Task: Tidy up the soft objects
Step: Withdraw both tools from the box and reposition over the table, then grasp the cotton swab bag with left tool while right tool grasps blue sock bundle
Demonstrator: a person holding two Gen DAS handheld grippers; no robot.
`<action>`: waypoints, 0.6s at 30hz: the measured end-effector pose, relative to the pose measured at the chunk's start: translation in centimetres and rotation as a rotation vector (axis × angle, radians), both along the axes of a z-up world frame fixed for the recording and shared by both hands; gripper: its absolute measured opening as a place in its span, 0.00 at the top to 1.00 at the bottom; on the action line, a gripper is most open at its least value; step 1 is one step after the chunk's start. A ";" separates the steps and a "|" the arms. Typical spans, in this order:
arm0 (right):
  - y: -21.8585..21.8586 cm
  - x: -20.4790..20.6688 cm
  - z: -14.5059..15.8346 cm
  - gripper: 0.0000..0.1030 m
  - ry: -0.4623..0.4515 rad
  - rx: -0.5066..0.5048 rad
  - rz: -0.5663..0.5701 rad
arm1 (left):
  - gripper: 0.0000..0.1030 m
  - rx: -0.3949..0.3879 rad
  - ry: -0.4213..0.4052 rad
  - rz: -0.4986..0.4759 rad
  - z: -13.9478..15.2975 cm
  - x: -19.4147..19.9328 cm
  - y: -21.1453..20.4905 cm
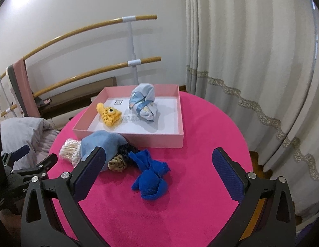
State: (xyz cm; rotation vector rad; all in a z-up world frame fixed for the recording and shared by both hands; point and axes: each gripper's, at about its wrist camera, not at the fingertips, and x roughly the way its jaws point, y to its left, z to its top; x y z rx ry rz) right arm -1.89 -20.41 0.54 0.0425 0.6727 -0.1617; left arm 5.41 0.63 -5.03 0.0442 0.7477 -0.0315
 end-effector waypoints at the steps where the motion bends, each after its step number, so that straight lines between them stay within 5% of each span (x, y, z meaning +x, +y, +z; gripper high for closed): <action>1: 0.1 0.3 -0.3 0.00 0.013 -0.007 0.001 | 0.00 0.003 0.009 -0.004 -0.4 0.6 -0.1; 18: -0.3 4.4 -6.2 0.00 0.193 -0.013 0.014 | 0.00 0.073 0.133 -0.035 -7.6 10.8 -1.2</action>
